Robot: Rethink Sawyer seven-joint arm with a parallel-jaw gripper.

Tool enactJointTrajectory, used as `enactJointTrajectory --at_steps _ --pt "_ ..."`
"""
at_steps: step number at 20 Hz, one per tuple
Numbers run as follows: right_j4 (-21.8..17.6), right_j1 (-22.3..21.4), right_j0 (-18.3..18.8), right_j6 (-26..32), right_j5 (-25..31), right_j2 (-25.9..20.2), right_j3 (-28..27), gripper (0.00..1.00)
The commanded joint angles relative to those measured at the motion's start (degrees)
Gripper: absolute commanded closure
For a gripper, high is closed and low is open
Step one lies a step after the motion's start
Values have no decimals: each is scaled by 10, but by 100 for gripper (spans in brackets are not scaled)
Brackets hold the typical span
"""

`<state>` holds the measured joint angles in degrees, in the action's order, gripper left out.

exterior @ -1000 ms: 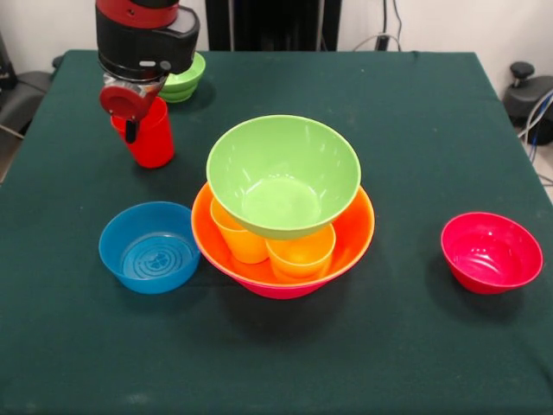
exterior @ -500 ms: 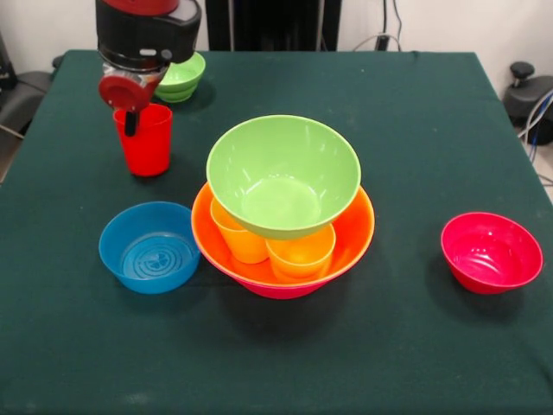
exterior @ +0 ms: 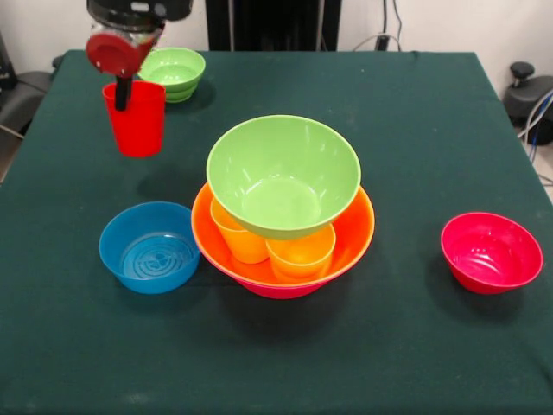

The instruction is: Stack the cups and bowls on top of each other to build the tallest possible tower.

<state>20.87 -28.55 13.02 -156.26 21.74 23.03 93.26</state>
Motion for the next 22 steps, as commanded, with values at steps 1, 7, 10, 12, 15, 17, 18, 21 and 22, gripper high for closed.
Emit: enactJointTrajectory --at_steps 1,7,10,12,15,17,18,21,22 --pt "-27 -42 -2 13 44 -84 55 100" --pt "-34 -51 -9 14 43 -80 53 100" --pt "-38 -46 -19 11 48 -73 40 100" --pt "-38 -40 -24 8 52 -70 29 100" --pt "-32 -38 -31 0 55 -70 22 100" --pt "-29 -37 -40 -7 66 -67 12 100" --pt "-27 -36 -45 -11 73 -64 6 100" --pt "-21 -35 -53 -17 77 -67 1 100" --pt "-22 -33 -60 -20 85 -62 -7 100"
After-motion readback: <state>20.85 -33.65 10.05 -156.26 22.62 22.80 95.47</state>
